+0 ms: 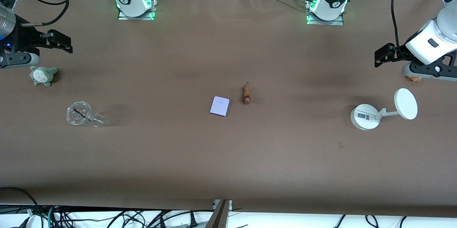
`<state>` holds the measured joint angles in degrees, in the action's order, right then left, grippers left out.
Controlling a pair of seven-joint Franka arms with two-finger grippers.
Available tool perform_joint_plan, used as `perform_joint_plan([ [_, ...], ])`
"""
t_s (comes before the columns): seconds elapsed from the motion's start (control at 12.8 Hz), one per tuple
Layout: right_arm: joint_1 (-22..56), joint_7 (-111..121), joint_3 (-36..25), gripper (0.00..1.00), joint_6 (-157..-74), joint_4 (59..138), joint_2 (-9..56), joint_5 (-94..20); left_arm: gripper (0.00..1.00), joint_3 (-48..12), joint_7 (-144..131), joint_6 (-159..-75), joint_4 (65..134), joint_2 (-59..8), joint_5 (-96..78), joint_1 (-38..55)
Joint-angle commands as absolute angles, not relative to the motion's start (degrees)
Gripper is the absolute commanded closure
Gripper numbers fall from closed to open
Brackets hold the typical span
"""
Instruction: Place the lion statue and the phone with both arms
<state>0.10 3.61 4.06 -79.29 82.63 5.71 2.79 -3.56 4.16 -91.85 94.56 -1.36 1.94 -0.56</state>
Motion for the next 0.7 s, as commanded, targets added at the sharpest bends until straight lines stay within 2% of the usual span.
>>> perform_joint_plan([
  [0.0, -0.9, 3.8, 4.9, 0.00, -79.4, 82.5, 6.2, 3.3, 0.00, -3.5, 5.4, -90.3, 92.2, -2.5, 1.0, -1.0],
  [0.63, -0.7, 3.7, 4.9, 0.00, -79.3, 82.5, 6.2, 3.3, 0.00, -3.8, 5.2, -90.3, 91.8, -2.5, 1.1, -0.7],
])
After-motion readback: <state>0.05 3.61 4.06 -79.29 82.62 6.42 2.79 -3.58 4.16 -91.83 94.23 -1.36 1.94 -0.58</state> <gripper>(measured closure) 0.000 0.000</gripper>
